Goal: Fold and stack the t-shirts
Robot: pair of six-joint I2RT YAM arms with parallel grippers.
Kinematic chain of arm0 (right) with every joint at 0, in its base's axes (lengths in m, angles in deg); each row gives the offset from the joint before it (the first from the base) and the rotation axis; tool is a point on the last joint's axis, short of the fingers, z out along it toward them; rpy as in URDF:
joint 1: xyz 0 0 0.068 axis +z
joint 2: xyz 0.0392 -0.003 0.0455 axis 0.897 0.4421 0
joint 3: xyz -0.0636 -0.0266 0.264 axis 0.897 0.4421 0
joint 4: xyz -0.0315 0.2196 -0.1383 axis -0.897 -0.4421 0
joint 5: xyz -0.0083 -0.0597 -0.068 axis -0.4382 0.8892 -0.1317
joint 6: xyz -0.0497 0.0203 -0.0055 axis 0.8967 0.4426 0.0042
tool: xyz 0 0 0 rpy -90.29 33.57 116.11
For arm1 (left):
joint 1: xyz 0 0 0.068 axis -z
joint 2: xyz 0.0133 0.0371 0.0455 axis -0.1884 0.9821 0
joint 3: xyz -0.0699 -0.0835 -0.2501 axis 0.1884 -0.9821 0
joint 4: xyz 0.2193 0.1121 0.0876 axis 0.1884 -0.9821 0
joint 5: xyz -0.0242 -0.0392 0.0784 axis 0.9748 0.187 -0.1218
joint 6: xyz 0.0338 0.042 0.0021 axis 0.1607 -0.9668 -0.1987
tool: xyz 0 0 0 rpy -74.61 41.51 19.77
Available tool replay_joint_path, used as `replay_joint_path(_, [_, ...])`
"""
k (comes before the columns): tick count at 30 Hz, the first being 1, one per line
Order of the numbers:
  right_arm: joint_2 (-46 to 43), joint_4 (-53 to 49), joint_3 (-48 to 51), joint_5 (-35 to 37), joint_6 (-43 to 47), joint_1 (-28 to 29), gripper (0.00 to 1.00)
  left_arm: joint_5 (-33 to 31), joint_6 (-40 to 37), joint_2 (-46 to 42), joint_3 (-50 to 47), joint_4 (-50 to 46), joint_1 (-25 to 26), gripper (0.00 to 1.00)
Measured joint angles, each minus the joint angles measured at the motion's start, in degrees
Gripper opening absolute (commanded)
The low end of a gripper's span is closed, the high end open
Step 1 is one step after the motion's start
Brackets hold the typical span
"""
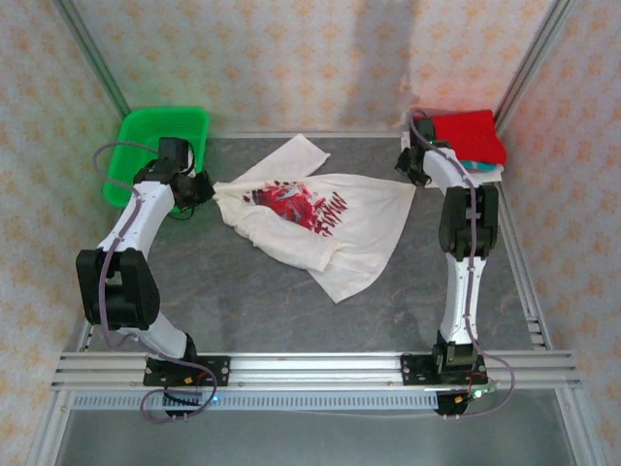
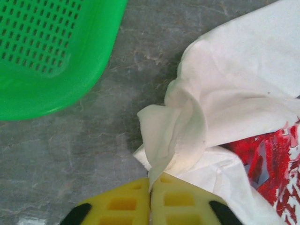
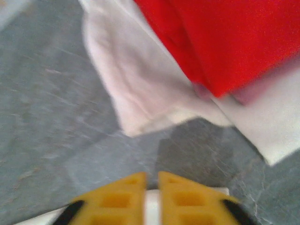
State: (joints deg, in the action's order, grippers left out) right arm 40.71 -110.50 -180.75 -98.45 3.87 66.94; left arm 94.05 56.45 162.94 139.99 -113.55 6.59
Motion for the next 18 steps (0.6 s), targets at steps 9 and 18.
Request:
replay_joint_path(9, [-22.67, 4.39, 25.64, -2.91, -0.44, 3.85, 0.48, -10.21, -1.55, -5.86, -1.49, -1.25, 6.84, 0.57])
replay_joint_path(18, [-45.42, 8.48, 56.54, -5.14, -3.76, 11.69, 0.5, -12.33, -5.79, -6.6, -0.98, 0.2, 33.16, 0.62])
